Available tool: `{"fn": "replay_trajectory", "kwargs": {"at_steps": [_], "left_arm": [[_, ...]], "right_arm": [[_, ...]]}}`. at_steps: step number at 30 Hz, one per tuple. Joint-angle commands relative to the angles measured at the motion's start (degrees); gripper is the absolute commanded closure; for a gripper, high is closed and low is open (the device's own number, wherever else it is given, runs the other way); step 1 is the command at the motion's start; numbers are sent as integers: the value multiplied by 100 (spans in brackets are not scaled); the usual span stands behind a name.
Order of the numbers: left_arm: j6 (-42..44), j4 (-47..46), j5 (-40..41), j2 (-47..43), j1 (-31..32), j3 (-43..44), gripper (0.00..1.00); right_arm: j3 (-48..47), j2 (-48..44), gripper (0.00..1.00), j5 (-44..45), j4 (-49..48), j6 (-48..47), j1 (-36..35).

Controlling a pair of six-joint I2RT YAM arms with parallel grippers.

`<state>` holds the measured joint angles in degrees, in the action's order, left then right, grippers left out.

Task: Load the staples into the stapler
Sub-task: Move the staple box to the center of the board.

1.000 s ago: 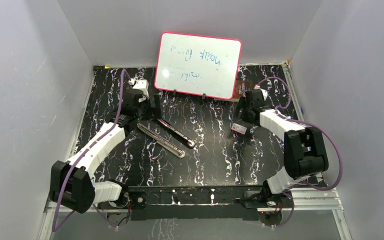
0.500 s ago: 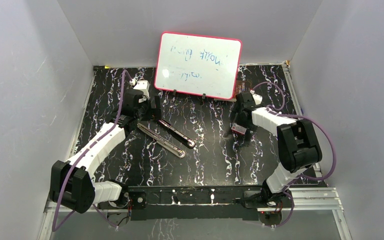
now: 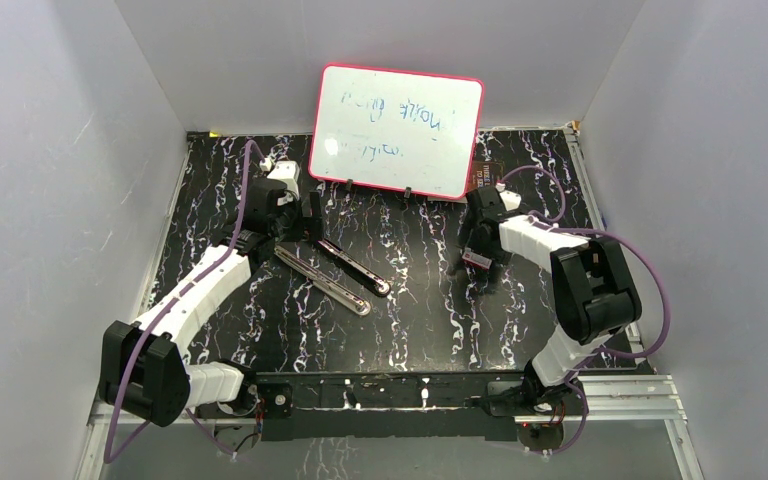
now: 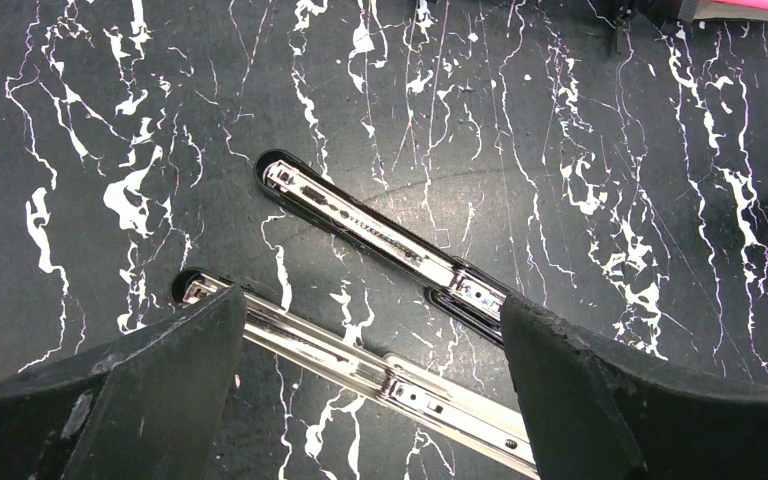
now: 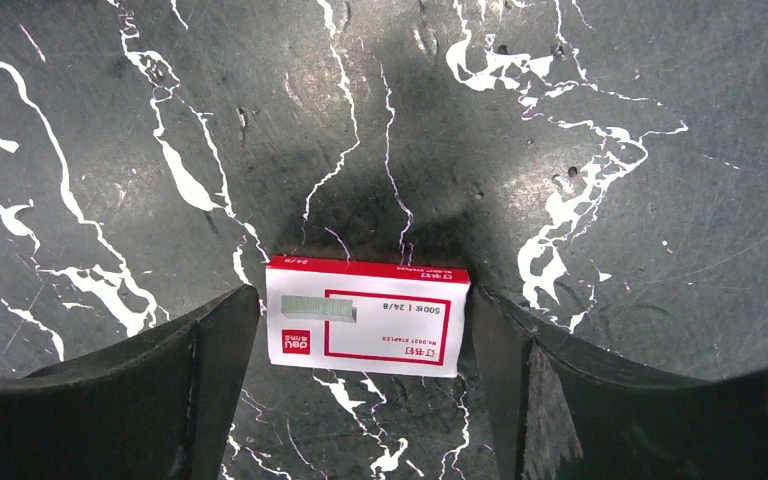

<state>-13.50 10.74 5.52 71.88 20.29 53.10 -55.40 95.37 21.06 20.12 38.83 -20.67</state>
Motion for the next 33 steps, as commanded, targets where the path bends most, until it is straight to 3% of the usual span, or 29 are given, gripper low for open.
{"fn": "replay_trajectory", "kwargs": {"at_steps": [1, 17, 33], "left_arm": [[40, 33, -33, -131, -37, -10, 2], [40, 50, 6, -94, -43, 8, 2], [31, 142, 305, -65, -43, 27, 2]], "right_arm": [[-154, 87, 17, 191, 81, -3, -55], [-555, 411, 23, 162, 215, -208, -676], [-1978, 1751, 19, -260, 120, 729, -1795]]}}
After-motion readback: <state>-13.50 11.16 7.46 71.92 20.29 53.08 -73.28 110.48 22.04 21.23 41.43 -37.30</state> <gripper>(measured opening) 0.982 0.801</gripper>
